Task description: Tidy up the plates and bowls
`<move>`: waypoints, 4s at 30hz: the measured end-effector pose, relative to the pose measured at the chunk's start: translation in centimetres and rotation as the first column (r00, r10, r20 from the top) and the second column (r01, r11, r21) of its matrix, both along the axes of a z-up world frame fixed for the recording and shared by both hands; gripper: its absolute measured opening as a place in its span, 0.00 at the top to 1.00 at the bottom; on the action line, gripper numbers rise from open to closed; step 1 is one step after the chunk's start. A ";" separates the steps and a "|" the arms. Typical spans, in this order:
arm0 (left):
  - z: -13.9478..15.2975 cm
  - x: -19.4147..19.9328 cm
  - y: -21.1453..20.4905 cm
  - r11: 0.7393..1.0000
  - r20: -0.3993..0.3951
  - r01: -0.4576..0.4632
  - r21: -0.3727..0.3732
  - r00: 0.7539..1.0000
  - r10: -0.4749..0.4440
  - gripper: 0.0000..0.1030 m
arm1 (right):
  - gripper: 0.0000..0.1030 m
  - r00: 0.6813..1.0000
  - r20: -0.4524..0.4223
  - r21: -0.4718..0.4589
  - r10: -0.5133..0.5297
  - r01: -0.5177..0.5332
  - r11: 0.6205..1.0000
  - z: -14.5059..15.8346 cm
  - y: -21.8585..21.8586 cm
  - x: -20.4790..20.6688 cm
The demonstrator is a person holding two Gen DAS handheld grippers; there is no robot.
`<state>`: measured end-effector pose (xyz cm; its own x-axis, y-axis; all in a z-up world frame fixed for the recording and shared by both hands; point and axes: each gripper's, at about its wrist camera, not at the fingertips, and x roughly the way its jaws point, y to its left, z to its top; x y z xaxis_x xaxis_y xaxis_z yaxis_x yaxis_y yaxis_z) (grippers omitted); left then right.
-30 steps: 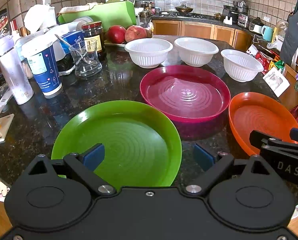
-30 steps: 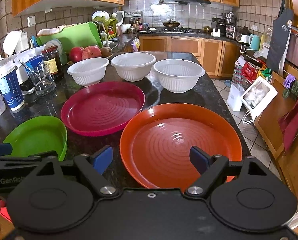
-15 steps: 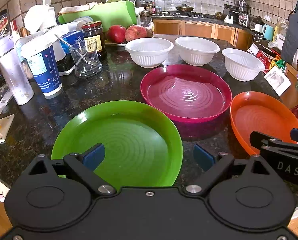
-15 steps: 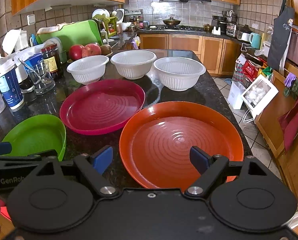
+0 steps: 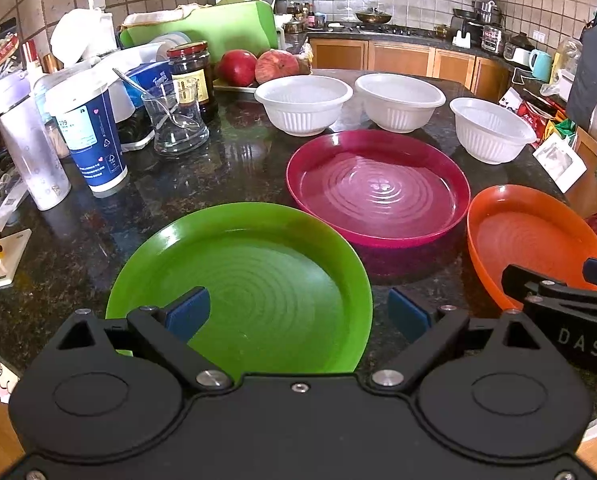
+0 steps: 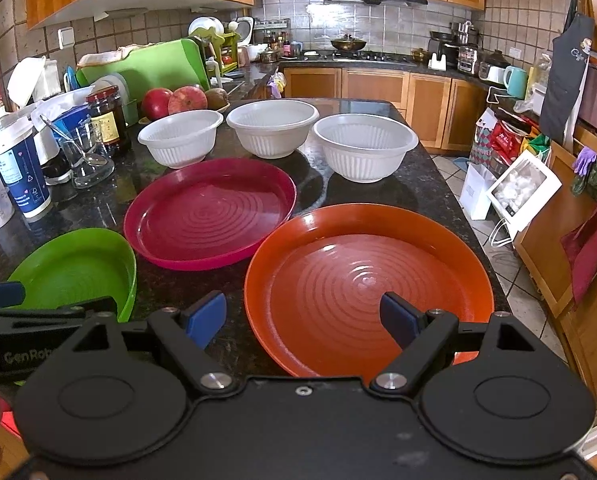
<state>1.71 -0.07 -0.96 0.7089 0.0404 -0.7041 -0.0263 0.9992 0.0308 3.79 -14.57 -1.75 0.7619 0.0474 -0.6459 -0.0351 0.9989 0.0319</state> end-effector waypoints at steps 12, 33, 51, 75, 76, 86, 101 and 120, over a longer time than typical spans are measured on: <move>0.4 -0.5 0.5 1.000 0.039 0.004 -0.020 0.999 -0.003 0.16 | 0.15 0.998 0.044 0.009 0.053 -0.054 0.999 0.7 0.4 -0.8; 4.8 -4.8 7.4 0.995 0.222 -0.098 -0.019 0.970 0.100 0.09 | 0.32 0.920 0.345 -0.054 0.185 -0.177 0.983 3.2 4.8 -4.6; 6.3 -3.5 13.7 0.998 0.288 -0.046 -0.040 0.956 0.056 0.10 | 0.32 0.808 0.574 -0.116 0.134 -0.082 0.990 6.9 9.4 -6.3; 0.1 0.4 14.1 0.985 -0.015 0.171 -0.007 0.985 -0.171 0.28 | 0.55 0.986 0.048 0.015 0.157 -0.158 0.987 0.4 11.2 -0.4; 0.0 0.7 14.2 0.985 -0.025 0.171 -0.015 0.985 -0.172 0.28 | 0.55 0.987 0.042 0.022 0.157 -0.158 0.987 0.2 11.2 0.0; -0.7 2.0 14.6 0.992 -0.074 0.124 -0.037 0.989 -0.127 0.28 | 0.68 0.983 -0.067 0.081 0.171 -0.166 0.983 -1.1 10.5 2.0; -1.4 3.0 14.1 0.987 -0.144 0.145 -0.075 0.977 -0.154 0.59 | 0.84 0.981 -0.079 0.066 0.175 -0.170 0.983 -1.7 10.8 1.9; -0.9 1.8 19.5 0.989 -0.138 0.129 -0.075 0.981 -0.138 0.73 | 0.86 0.976 -0.072 0.049 0.208 -0.204 0.978 -0.7 16.4 0.8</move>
<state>3.50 19.48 -1.88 0.5974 -0.0971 -0.7961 0.1072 0.9934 -0.0407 4.58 1.88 -2.48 0.6815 0.2262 -0.6960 -0.2359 0.9682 0.0837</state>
